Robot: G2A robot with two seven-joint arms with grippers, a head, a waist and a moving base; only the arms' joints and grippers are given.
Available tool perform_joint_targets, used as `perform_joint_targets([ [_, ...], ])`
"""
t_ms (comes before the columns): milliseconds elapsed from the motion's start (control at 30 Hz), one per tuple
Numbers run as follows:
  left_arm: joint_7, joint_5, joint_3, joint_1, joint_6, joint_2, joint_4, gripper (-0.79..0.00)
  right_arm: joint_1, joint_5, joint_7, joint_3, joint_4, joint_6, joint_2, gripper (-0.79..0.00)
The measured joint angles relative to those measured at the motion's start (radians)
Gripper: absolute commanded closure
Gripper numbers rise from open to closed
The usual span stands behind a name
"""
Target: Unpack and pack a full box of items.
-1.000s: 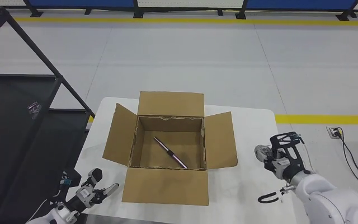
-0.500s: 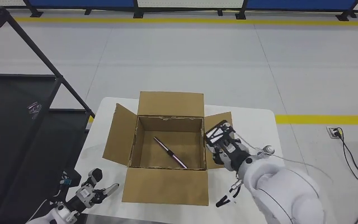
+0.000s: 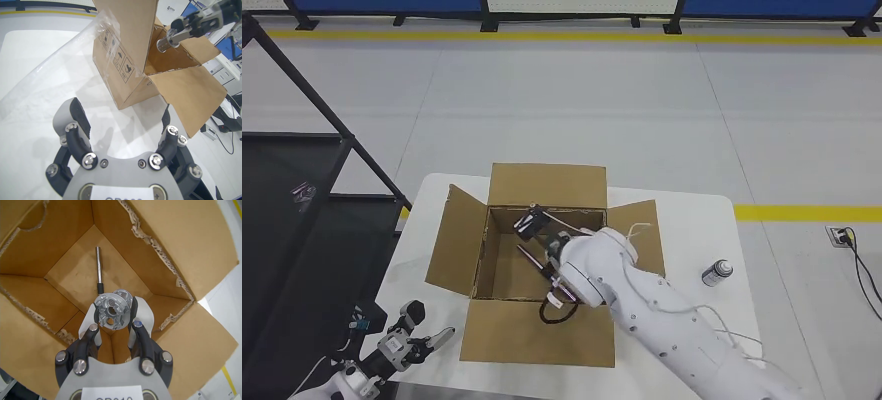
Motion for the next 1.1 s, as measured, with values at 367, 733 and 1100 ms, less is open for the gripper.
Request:
perform_joint_targets([
  [367,0.000,0.000,0.000,0.000,0.000,0.000,0.000,-0.785,0.038,0.126,-0.180,-0.019,0.339,-0.023,-0.061,-0.222],
  [733,0.000,0.000,0.000,0.000,0.000,0.000,0.000,-0.785,0.077,0.169,-0.220,0.000,0.441,-0.083,-0.085,-0.511],
  [1100,0.000,0.000,0.000,0.000,0.000,0.000,0.000,-0.785,-0.053,-0.001,-0.157,0.135,0.107,-0.060,-0.009,-0.785],
])
